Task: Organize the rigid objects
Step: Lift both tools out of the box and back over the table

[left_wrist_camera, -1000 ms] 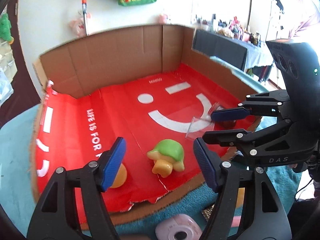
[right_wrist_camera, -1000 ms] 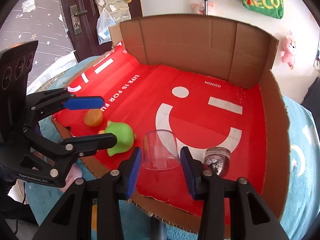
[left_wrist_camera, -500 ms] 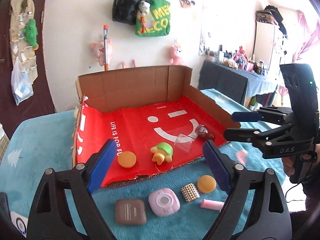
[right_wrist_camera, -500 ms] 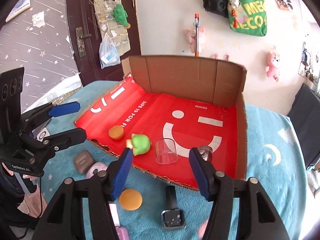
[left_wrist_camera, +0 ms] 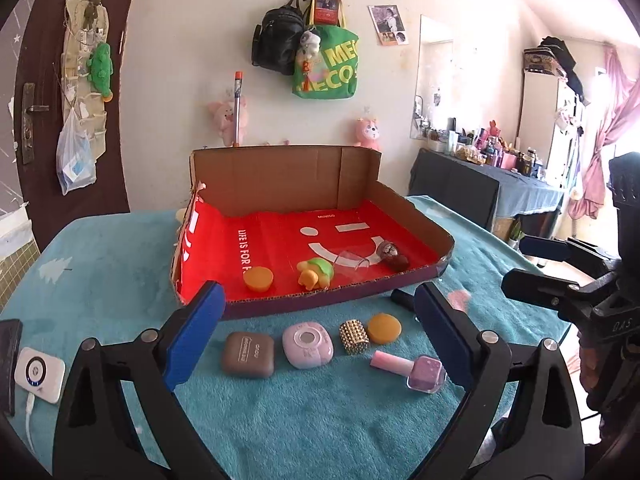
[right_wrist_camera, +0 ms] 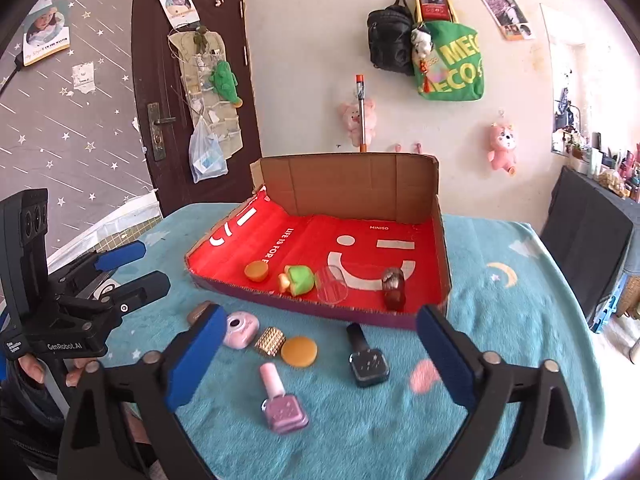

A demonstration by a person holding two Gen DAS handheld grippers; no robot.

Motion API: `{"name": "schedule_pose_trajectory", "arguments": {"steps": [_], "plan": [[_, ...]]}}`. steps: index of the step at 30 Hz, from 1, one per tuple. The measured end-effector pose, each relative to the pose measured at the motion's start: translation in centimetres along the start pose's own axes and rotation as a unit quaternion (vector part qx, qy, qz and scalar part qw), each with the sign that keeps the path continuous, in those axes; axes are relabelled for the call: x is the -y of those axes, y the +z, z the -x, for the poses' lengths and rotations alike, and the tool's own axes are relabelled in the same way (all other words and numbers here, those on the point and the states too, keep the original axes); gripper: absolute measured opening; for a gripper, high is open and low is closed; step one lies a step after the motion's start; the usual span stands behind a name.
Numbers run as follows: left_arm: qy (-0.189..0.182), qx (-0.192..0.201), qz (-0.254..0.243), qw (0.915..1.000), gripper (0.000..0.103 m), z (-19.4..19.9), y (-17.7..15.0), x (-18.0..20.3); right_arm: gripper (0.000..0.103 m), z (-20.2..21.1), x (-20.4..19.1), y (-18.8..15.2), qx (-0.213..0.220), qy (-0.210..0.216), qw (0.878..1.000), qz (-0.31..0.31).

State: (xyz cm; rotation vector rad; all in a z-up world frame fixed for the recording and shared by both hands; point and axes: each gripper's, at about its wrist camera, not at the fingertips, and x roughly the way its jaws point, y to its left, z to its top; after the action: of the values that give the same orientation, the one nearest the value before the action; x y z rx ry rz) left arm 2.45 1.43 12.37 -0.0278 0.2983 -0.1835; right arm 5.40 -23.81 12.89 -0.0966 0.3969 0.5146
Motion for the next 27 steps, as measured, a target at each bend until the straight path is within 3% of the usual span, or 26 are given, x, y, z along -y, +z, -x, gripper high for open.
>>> {"name": "schedule_pose_trajectory", "arguments": {"steps": [5,13,27], "plan": [[0.017,-0.004,0.013,0.9998,0.097,0.7,-2.7,0.3,0.103,0.8,-1.5,-3.2,0.005,-0.032,0.999,0.008],[0.048,-0.053,0.030,0.9970,0.097,-1.1,-7.1,-0.3,0.103,-0.9,-1.5,-8.3,0.002,-0.075,0.997,-0.013],[0.073,-0.091,0.042,0.9923,0.097,-4.4,-9.5,-1.1,0.103,-4.4,1.1,-11.2,-0.029,-0.102,0.992,-0.062]]}}
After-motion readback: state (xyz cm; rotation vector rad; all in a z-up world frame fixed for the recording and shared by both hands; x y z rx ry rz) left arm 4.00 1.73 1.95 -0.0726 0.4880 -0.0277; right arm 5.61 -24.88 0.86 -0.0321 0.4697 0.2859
